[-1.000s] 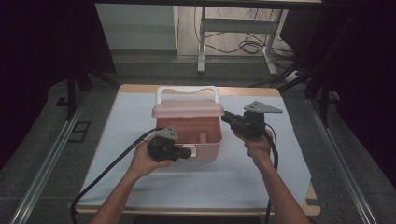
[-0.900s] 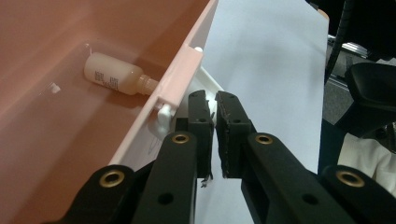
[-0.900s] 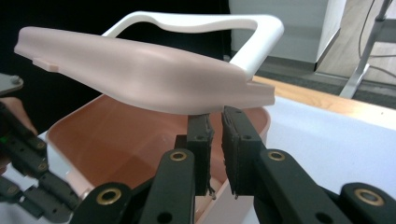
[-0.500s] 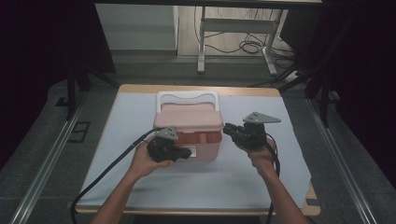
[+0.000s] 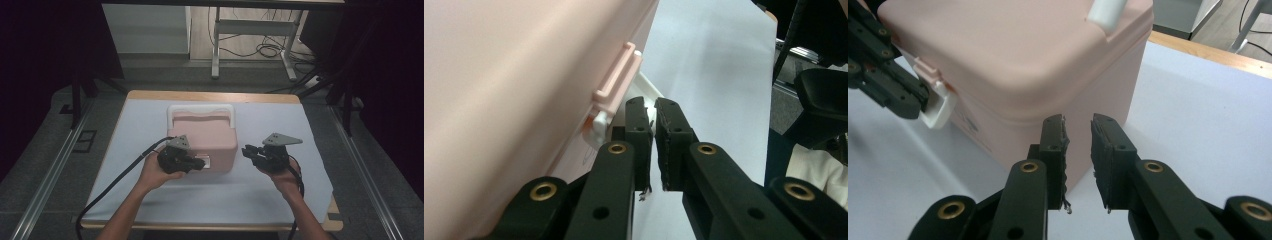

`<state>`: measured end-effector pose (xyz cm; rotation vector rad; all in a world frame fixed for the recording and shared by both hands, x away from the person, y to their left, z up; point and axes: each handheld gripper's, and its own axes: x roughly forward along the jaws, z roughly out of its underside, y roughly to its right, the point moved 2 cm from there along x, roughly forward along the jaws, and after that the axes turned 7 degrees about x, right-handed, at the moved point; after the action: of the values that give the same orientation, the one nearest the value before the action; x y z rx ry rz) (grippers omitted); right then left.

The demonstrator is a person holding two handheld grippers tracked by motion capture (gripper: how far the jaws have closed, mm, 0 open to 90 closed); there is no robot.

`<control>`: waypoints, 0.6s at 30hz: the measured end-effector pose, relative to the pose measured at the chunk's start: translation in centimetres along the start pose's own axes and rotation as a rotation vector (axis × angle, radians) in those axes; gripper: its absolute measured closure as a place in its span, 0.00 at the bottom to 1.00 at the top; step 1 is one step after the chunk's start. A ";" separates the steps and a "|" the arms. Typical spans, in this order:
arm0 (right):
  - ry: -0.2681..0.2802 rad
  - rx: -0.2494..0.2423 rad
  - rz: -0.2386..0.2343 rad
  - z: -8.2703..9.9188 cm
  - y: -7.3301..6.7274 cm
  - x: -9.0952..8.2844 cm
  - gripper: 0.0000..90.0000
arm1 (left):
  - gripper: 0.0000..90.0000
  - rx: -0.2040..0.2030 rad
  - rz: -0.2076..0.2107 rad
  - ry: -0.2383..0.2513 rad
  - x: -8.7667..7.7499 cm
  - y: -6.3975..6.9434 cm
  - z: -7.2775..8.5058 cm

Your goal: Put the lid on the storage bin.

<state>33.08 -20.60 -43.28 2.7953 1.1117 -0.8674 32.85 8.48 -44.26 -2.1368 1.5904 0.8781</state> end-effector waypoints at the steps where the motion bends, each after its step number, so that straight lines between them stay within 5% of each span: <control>1: 0.000 0.002 -0.003 0.1 0.1 -0.1 0.84 | 0.95 -0.001 -0.001 0.000 0.0 0.0 0.0; 10: 0.016 0.019 -0.028 1.2 0.8 -0.3 0.77 | 0.94 0.003 -0.006 0.002 -0.1 0.0 -0.1; 18: 0.033 0.052 -0.054 3.7 1.6 0.1 0.73 | 0.86 0.026 -0.047 0.053 -1.8 0.3 -0.2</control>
<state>32.38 -22.48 -46.80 2.8435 1.1923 -0.8703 32.31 9.55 -42.88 -2.1867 1.5618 0.7885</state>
